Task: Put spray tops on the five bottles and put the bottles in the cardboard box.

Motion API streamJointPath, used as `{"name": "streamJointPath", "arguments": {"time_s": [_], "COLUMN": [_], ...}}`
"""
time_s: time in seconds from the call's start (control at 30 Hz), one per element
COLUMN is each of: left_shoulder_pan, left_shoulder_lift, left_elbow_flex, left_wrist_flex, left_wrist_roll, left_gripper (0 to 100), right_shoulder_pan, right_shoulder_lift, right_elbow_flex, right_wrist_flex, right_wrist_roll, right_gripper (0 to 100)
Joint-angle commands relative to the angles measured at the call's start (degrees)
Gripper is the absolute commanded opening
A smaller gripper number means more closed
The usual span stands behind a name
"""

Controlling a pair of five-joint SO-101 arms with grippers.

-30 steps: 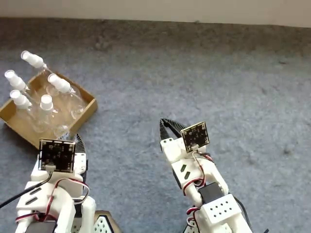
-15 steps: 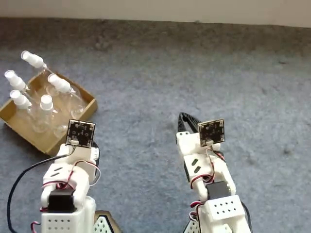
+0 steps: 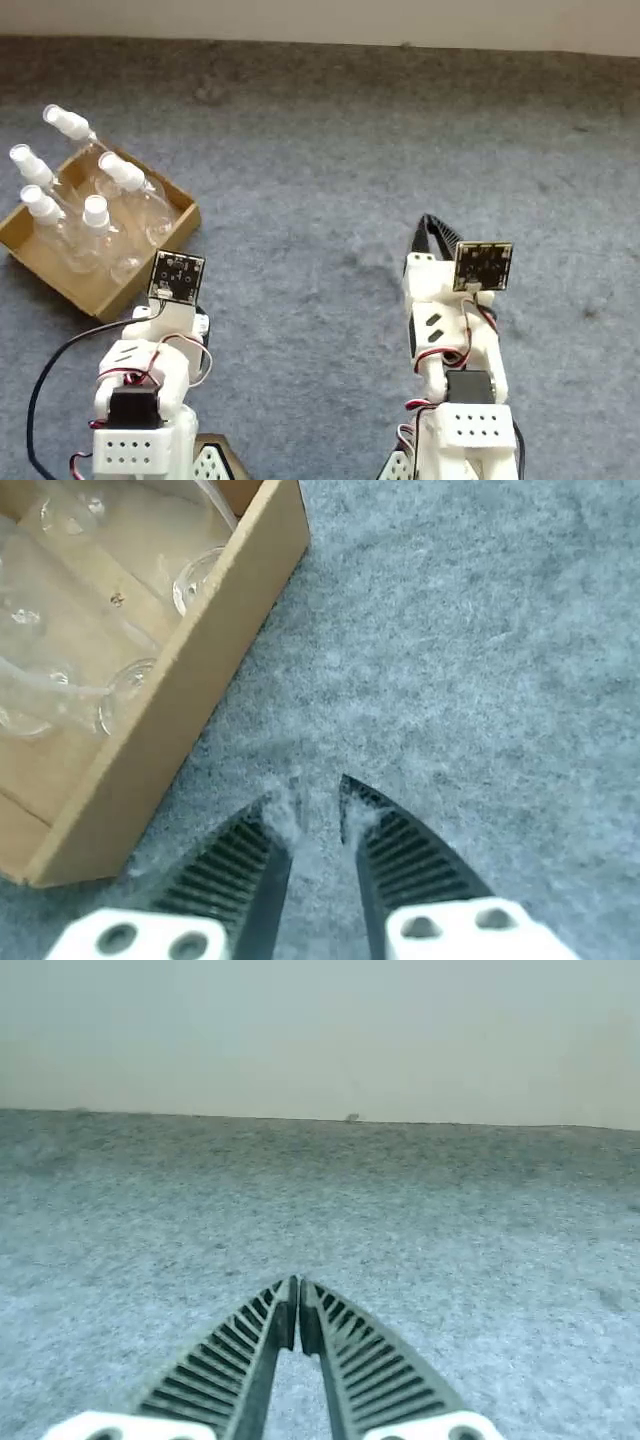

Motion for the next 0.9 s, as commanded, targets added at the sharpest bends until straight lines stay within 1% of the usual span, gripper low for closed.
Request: {"name": "streamJointPath", "arguments": {"time_s": [0.0, 0.17, 0.47, 0.53, 0.63, 0.87], "left_shoulder_pan": [0.66, 0.40, 0.66, 0.66, 0.48, 0.31], "left_shoulder_lift": [-0.75, -0.75, -0.75, -0.75, -0.75, -0.75], "left_elbow_flex": [1.27, 1.27, 1.27, 1.27, 1.27, 1.27], "left_wrist_flex": [4.75, 8.35, 11.52, 11.52, 11.52, 11.52], "left_wrist_roll": [-0.18, -0.18, -0.53, -0.44, -0.35, 0.00], "left_gripper": [1, 1, 1, 1, 1, 1], "right_shoulder_pan": [1.19, 1.19, 1.27, 1.27, 1.27, 1.27], "right_shoulder_lift": [-0.57, -0.57, -0.66, -0.66, -0.66, -0.75], "right_elbow_flex": [-7.34, -11.82, -14.46, -18.15, -27.38, -43.30], "right_wrist_flex": [7.43, 20.26, 42.42, 47.43, 55.43, 70.90], "right_wrist_roll": [0.62, 0.62, 0.62, 0.62, 0.44, 0.26], "right_gripper": [0.4, 0.4, 0.4, 0.4, 0.4, 0.4]}}
